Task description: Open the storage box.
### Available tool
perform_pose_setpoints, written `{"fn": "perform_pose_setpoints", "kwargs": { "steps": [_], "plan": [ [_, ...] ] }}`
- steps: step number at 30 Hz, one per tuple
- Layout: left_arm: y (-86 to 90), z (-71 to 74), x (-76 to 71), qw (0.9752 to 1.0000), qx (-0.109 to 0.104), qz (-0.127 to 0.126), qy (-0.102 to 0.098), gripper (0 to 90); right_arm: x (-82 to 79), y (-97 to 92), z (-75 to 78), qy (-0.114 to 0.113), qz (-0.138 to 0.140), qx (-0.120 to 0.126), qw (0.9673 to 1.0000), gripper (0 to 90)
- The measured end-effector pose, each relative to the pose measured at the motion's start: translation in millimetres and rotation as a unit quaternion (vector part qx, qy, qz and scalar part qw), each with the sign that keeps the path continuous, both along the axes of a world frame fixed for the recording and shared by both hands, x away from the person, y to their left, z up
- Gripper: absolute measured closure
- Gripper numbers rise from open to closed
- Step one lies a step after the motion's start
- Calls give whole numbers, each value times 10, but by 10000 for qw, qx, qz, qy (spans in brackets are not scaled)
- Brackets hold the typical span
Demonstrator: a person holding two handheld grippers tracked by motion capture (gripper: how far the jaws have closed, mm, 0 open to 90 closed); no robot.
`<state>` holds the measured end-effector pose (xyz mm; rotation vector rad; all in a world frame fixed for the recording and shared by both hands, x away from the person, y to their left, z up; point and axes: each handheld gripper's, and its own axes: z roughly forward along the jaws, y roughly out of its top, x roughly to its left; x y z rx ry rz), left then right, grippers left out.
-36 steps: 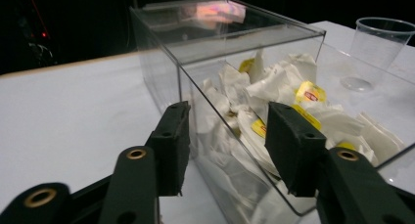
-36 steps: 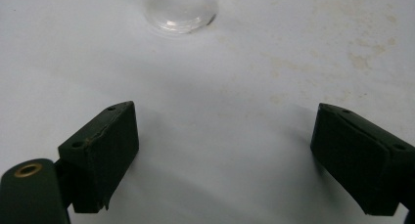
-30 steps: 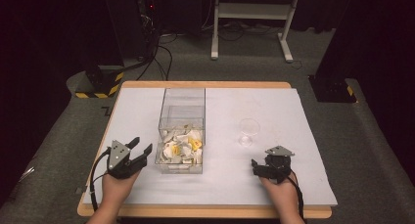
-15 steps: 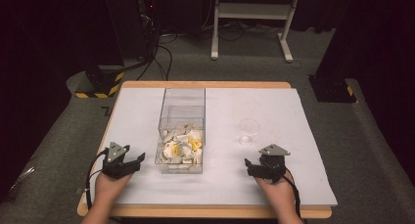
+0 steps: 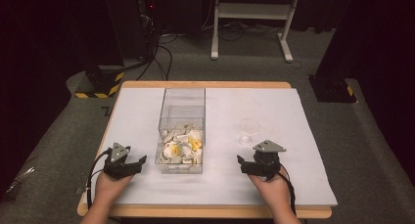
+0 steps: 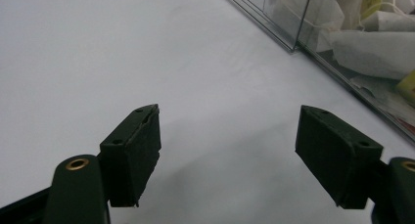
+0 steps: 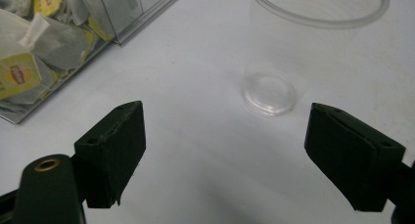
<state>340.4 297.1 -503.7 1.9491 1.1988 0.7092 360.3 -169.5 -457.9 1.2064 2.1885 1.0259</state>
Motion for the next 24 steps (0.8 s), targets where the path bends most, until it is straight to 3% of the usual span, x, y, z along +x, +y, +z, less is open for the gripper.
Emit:
{"fn": "perform_pose_setpoints", "kwargs": {
  "steps": [6, 24],
  "plan": [
    [-6, -10, -16, 10000, -8, -58, -12, 190, 4, 120, 88, -56, 101, 88, 9999, 158],
    [-14, -16, -15, 10000, -57, -65, 15, 196, -35, 367, 241, -181, 395, 278, 9987, 158]
  ]
}}
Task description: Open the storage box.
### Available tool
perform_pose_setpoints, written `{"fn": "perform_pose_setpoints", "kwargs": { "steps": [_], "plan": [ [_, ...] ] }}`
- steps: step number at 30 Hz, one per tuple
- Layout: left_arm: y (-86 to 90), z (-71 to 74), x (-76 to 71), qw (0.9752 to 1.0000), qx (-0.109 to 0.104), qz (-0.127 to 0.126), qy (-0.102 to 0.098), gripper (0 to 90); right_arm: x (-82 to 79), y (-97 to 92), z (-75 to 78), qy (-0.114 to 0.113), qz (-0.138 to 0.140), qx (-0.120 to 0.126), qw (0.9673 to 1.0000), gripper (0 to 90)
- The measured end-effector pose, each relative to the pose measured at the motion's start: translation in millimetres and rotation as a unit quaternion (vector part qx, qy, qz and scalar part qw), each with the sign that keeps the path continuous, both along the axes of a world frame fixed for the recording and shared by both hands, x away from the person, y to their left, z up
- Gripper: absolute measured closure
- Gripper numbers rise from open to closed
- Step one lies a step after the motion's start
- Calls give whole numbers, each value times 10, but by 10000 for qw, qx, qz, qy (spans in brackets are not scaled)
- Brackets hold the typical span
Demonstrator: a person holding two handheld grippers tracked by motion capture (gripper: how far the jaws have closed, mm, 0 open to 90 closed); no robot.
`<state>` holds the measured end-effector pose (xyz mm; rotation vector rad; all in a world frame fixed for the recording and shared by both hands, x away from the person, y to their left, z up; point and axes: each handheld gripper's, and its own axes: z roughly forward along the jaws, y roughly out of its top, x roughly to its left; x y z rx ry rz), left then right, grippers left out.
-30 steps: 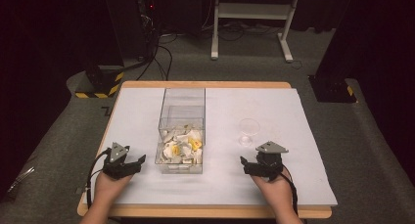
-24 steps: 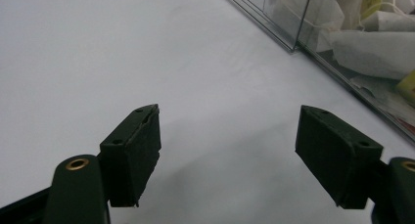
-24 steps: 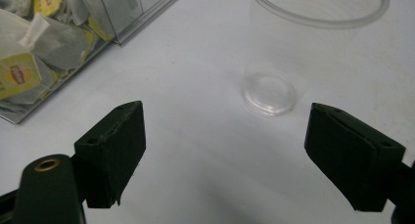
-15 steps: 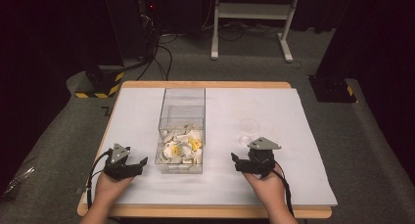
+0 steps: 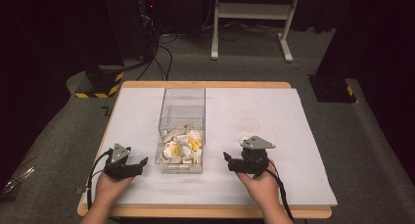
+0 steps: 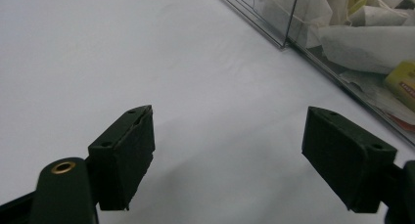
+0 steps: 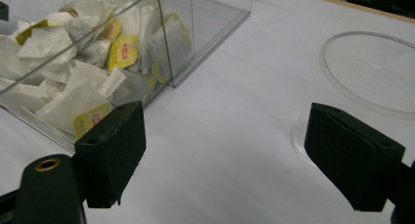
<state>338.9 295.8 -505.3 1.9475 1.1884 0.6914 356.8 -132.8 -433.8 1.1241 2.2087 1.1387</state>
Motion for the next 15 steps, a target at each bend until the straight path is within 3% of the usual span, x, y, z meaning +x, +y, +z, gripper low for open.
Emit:
{"fn": "perform_pose_setpoints", "kwargs": {
  "steps": [15],
  "plan": [
    [6, 3, -6, 10000, 2, -16, -40, 179, 11, 284, 181, -140, 361, 118, 9992, 157]
  ]
}}
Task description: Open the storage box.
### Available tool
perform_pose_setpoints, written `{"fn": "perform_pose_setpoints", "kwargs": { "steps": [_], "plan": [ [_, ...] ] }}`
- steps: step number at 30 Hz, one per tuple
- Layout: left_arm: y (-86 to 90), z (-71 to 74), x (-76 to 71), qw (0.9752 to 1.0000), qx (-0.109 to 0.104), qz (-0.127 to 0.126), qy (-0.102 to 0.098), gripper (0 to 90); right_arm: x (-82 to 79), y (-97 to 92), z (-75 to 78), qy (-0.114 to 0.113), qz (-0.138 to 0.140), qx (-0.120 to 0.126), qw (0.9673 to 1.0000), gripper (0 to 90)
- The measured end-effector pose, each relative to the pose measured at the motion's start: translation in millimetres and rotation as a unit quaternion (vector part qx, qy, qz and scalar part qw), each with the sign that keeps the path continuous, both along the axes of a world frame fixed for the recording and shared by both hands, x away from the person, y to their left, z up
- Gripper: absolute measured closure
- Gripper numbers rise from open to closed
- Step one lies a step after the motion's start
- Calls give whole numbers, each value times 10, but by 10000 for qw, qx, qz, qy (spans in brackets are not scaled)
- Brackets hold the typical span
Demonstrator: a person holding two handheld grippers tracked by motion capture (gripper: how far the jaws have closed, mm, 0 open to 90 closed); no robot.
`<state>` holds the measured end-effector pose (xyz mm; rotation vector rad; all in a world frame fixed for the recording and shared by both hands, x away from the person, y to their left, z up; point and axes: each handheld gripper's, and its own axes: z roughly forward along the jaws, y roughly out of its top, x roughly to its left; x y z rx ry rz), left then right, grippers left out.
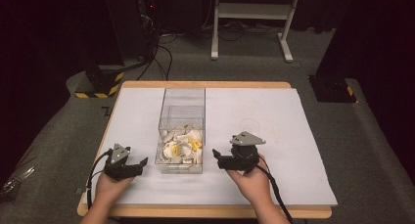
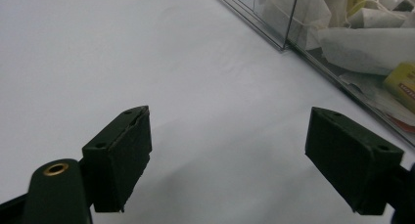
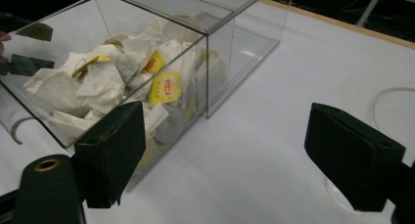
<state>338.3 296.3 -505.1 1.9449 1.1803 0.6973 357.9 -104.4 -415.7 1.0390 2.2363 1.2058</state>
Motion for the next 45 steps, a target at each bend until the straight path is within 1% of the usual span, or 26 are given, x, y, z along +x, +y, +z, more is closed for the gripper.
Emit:
{"fn": "perform_pose_setpoints", "kwargs": {
  "steps": [1, 2, 6, 8, 10, 13, 14, 17, 22, 26, 30, 33, 35, 37, 39, 42, 45],
  "plan": [
    [0, 0, 0, 10000, 0, 0, 0, 178, 0, 0, 0, 0, 0, 0, 10000, 157],
    [2, 0, 2, 10000, -8, -1, 12, 178, 3, 49, 16, -34, 66, 17, 10000, 157],
    [5, 1, -5, 10000, -13, -22, -3, 178, 19, 123, 31, -28, 140, 46, 9999, 157],
    [4, -1, -7, 10000, -46, -16, -17, 178, 47, 208, 43, 0, 226, 32, 9997, 157],
    [6, -1, -6, 10000, -42, -20, -17, 178, 56, 235, 51, -20, 258, 31, 9997, 157],
    [6, 0, -10, 10000, -48, -32, -34, 178, 72, 342, 82, -5, 348, 104, 9993, 160],
    [8, 1, -12, 10000, -42, -48, -50, 178, 72, 342, 82, -5, 348, 104, 9993, 160],
    [8, 1, -12, 10000, -47, -60, -49, 178, 83, 432, 92, 2, 444, 103, 9990, 162],
    [10, 2, -15, 9999, -48, -64, -66, 178, 104, 512, 72, 65, 513, 128, 9986, 167],
    [11, 1, -14, 10000, -74, -39, -38, 178, 115, 561, 61, 82, 573, 151, 9982, 171],
    [10, 1, -16, 9999, -74, -48, -58, 178, 119, 589, 50, 91, 609, 139, 9980, 173],
    [16, 0, -6, 9999, -93, -43, -23, 178, 130, 632, 42, 102, 651, 97, 9978, 181],
    [16, 2, -15, 9999, -100, -46, -50, 178, 135, 656, 44, 114, 676, 115, 9976, 182],
    [20, 4, -16, 9999, -70, -57, -77, 178, 137, 668, 46, 113, 693, 95, 9975, 183],
    [16, 1, -16, 9999, -114, -36, -55, 178, 145, 714, 49, 94, 735, 91, 9972, 183],
    [16, 2, -17, 9999, -95, -48, -68, 178, 149, 744, 55, 107, 753, 86, 9971, 183],
    [18, 1, -20, 9999, -129, -42, -76, 178, 152, 796, 68, 37, 814, 115, 9966, 183]
  ]
}}
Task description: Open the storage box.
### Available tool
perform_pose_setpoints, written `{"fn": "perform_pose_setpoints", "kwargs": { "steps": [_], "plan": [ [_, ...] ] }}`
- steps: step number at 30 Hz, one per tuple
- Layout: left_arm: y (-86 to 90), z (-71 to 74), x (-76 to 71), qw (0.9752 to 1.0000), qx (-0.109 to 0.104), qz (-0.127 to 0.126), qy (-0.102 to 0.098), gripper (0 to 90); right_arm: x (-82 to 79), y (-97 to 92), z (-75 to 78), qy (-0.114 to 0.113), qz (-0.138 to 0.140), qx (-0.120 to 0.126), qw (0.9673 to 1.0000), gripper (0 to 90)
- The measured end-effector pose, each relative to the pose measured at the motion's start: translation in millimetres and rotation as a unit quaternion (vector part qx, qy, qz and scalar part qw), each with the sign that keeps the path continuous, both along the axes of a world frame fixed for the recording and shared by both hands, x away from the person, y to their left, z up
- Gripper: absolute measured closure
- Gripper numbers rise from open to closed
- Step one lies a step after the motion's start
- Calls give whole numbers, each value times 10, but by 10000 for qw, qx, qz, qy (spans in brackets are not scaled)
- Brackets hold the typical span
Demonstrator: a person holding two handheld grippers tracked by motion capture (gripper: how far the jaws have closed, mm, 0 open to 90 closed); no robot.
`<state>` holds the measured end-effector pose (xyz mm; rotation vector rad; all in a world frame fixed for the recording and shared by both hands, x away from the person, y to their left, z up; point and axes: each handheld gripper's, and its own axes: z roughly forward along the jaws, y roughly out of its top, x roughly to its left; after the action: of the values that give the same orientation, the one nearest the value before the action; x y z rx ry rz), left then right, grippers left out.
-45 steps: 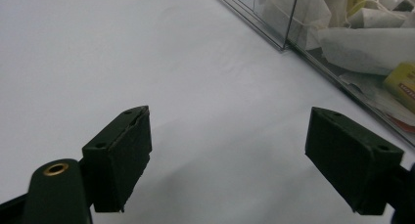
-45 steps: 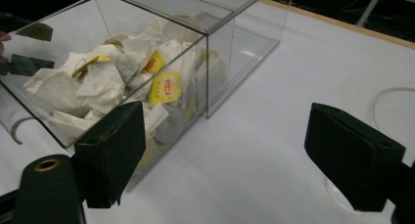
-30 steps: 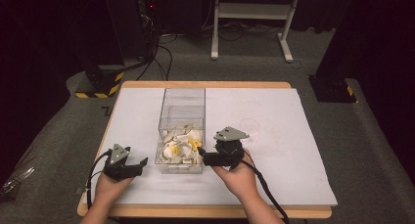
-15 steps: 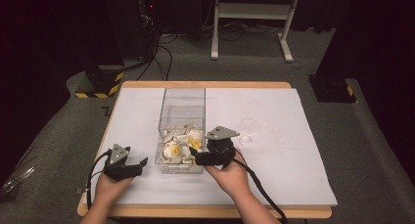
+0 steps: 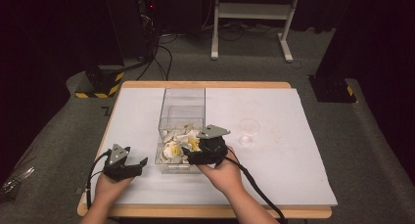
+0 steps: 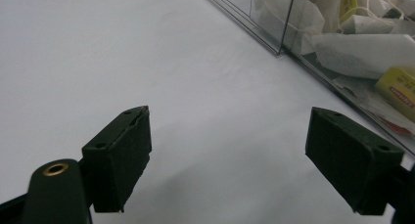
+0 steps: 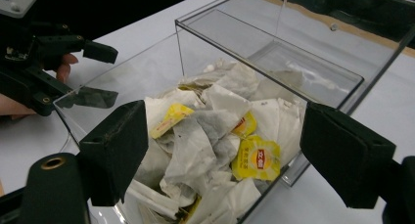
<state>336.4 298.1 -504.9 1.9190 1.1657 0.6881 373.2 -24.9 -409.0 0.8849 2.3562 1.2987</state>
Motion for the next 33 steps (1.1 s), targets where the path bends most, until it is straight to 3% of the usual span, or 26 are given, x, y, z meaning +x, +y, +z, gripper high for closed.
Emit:
{"fn": "perform_pose_setpoints", "kwargs": {
  "steps": [10, 16, 23, 27, 31, 33],
  "plan": [
    [-1, 0, 5, 10000, 19, -20, 24, 178, 11, 50, 9, 166, 58, -58, 9998, 189],
    [0, 2, -1, 10000, 35, -25, -3, 178, -25, 82, 34, 196, 136, -114, 9997, 211],
    [6, 2, 1, 10000, 22, -35, -21, 178, 12, 127, 128, 149, 144, -4, 9998, 212],
    [8, 1, 1, 10000, -25, -51, 0, 178, 27, 141, 100, 167, 149, -98, 9997, 212],
    [14, 4, -11, 10000, -36, -46, -47, 178, 30, 149, 45, 252, 154, -168, 9994, 234],
    [14, 3, -16, 9999, -73, -40, -63, 178, 30, 169, 1, 462, 201, -181, 9986, 247]
  ]
}}
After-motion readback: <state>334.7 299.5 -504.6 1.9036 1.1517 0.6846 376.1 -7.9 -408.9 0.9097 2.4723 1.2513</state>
